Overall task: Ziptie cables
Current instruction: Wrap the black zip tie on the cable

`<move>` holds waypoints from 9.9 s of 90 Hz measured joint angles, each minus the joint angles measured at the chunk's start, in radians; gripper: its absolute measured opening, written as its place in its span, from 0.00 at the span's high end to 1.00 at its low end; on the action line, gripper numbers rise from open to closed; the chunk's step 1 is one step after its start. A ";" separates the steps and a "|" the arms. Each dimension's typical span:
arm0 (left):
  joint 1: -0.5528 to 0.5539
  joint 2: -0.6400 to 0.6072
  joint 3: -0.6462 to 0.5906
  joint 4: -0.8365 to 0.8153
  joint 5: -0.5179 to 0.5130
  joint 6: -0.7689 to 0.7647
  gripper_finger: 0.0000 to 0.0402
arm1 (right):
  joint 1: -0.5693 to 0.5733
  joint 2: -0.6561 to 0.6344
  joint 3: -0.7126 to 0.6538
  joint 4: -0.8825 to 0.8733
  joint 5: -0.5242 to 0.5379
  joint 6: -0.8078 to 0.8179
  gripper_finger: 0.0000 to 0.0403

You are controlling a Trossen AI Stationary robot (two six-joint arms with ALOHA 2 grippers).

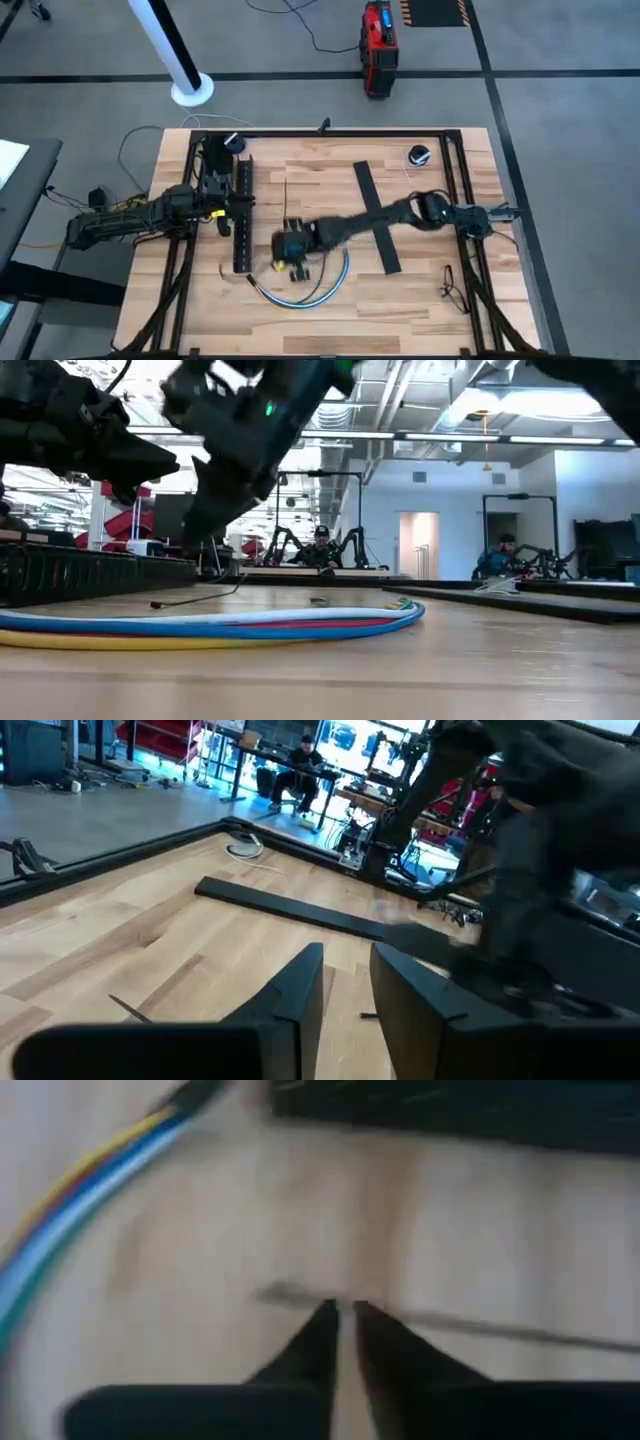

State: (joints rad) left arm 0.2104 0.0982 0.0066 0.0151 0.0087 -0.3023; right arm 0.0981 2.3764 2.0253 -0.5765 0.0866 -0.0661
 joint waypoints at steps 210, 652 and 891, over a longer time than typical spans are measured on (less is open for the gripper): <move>0.001 0.000 0.032 -0.013 -0.133 0.072 0.80 | -0.103 0.052 -0.003 -0.276 -0.091 -0.159 1.00; -0.158 0.006 0.021 -0.023 -0.072 -0.088 0.80 | 0.230 0.195 0.259 0.078 0.200 0.695 0.52; -0.173 0.006 0.023 -0.037 -0.087 -0.056 0.80 | -0.003 0.050 0.260 -0.251 0.166 0.343 0.96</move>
State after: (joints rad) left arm 0.0376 0.1047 0.0292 -0.0216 -0.0784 -0.3581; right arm 0.0948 2.4264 2.2858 -0.8278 0.2526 0.2771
